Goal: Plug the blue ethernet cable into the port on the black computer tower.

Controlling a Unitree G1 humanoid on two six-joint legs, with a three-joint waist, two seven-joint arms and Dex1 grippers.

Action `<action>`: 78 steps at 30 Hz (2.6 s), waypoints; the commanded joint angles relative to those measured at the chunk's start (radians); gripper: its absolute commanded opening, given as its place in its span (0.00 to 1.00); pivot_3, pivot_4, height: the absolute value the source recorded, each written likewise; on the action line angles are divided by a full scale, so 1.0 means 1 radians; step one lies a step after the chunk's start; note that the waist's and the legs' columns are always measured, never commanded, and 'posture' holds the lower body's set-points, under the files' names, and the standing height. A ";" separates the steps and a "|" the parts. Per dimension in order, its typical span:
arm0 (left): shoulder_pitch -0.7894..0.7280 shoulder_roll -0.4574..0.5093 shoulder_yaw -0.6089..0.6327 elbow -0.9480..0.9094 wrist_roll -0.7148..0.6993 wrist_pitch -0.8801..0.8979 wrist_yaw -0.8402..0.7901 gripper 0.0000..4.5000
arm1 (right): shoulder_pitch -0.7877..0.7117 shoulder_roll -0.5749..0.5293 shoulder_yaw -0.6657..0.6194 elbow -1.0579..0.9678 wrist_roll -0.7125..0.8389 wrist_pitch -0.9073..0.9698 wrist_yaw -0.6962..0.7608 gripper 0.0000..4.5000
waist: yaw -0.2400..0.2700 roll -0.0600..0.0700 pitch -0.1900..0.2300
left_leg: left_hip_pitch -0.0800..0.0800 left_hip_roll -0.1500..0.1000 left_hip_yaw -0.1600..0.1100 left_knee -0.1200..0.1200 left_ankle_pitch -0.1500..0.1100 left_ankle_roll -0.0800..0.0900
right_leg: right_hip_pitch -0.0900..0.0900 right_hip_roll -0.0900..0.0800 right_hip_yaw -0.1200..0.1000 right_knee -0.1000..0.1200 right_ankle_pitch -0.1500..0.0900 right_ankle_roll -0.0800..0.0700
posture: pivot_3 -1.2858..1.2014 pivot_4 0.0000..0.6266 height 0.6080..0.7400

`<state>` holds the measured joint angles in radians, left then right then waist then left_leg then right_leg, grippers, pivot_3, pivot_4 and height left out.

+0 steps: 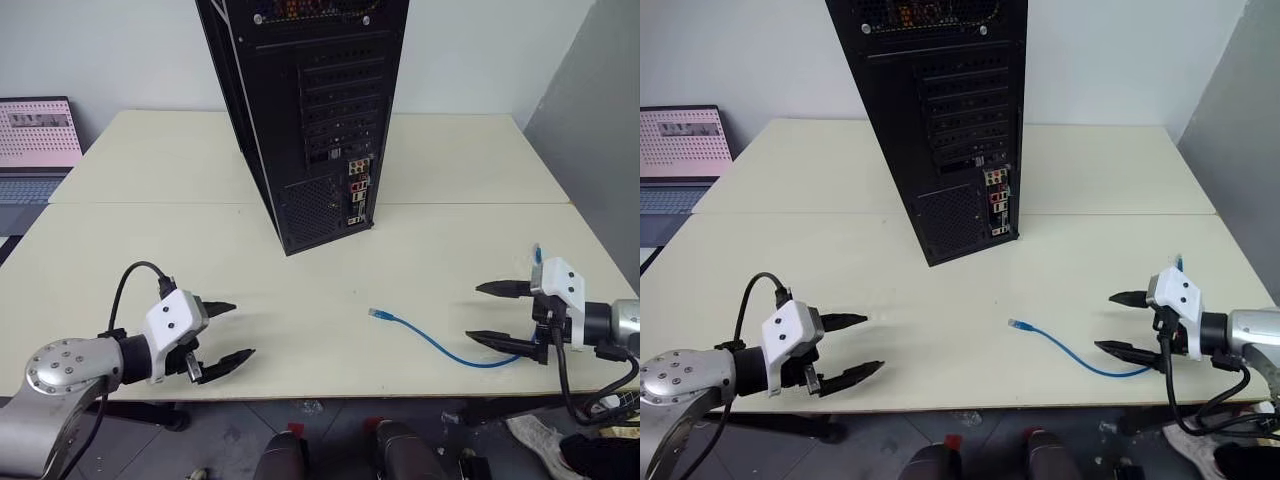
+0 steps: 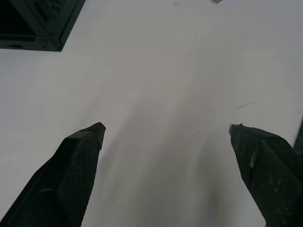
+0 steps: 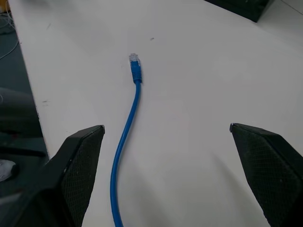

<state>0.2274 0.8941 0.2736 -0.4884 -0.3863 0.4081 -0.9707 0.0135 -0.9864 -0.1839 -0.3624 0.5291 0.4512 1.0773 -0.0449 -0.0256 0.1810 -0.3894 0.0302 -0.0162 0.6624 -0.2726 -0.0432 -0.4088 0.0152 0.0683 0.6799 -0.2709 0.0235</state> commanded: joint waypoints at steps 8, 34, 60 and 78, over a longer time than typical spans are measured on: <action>-0.026 -0.003 -0.026 -0.062 -0.022 0.005 0.001 0.99 | -0.011 0.061 0.001 -0.075 0.012 0.065 -0.083 1.00 | 0.002 0.000 0.000 | 0.000 0.000 0.000 0.000 0.000 0.000 | 0.000 0.000 0.000 0.000 0.000 0.000 | 0.52 0.24 1.00; -0.144 -0.009 -0.179 -0.078 -0.012 0.007 -0.035 1.00 | -0.102 0.363 0.381 0.160 -0.330 -0.167 -0.242 0.64 | 0.003 -0.001 -0.001 | 0.000 0.000 0.000 0.000 0.000 0.000 | 0.000 0.001 0.000 0.001 0.000 0.000 | 0.52 0.24 1.00; -0.476 -0.186 -0.440 0.226 0.067 -0.065 -0.082 1.00 | -0.410 0.379 0.514 -0.014 -0.302 0.083 -0.103 0.01 | 0.007 -0.001 -0.001 | -0.001 -0.002 -0.006 0.002 0.000 0.000 | 0.000 0.001 -0.005 0.001 0.003 -0.005 | 0.52 0.24 1.00; -0.543 -0.237 -0.488 0.311 0.099 -0.130 -0.163 0.48 | -0.460 0.381 0.535 -0.017 -0.291 0.106 -0.079 0.00 | 0.011 -0.001 -0.001 | -0.001 -0.002 -0.007 0.002 0.000 0.000 | 0.000 0.001 -0.006 0.001 0.003 -0.005 | 0.52 0.24 1.00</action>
<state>-0.2953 0.6629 -0.2119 -0.1735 -0.2912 0.2994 -1.1271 -0.4248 -0.6064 0.3599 -0.3449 0.2228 0.5580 0.9847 -0.0339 -0.0265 0.1803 -0.3903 0.0282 -0.0235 0.6644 -0.2725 -0.0432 -0.4084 0.0164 0.0622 0.6809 -0.2680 0.0183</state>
